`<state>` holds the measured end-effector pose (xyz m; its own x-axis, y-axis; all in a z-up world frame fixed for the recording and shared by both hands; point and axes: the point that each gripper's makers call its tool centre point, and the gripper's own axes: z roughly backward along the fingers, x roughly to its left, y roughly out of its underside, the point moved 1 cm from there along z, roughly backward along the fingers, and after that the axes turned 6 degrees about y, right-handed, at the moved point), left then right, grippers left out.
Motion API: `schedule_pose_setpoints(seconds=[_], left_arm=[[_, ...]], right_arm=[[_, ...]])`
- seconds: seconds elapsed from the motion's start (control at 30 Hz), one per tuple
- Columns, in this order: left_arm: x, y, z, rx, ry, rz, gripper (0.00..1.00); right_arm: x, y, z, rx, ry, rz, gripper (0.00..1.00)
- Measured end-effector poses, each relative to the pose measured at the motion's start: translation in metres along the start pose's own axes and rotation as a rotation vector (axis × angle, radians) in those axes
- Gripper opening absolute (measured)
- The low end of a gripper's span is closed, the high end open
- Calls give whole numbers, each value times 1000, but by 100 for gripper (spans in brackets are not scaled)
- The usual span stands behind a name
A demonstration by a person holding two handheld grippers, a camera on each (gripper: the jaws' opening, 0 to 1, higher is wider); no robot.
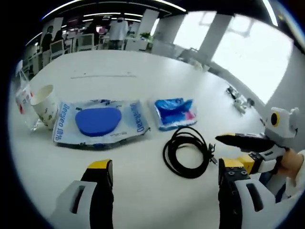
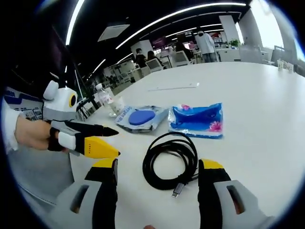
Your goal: Arrange the tabletop items into an orderly group along one side of the table until the central work area is clear of visible clutter.
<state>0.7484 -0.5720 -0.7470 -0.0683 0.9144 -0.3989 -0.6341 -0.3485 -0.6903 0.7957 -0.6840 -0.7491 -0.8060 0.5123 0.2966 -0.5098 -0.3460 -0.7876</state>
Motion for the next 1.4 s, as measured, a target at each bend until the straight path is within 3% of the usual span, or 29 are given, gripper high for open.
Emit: schedule_pose_setpoints(seconds=[0.33, 0.67, 0.97, 1.07, 1.27, 1.4], left_arm=[[23, 3, 32, -36, -9, 42, 91], [45, 12, 54, -16, -3, 37, 91], [60, 18, 71, -6, 20, 47, 90], [65, 15, 79, -8, 34, 55, 90], [80, 3, 97, -27, 44, 37, 90], [93, 0, 111, -35, 35, 14, 87]], right_arm=[[15, 4, 14, 16, 44, 21, 67], [20, -2, 26, 7, 104, -20, 66], [27, 7, 37, 9, 155, -41, 66], [29, 7, 38, 1, 178, -77, 66], [48, 11, 37, 6, 183, -67, 66], [50, 9, 37, 11, 197, -63, 66]])
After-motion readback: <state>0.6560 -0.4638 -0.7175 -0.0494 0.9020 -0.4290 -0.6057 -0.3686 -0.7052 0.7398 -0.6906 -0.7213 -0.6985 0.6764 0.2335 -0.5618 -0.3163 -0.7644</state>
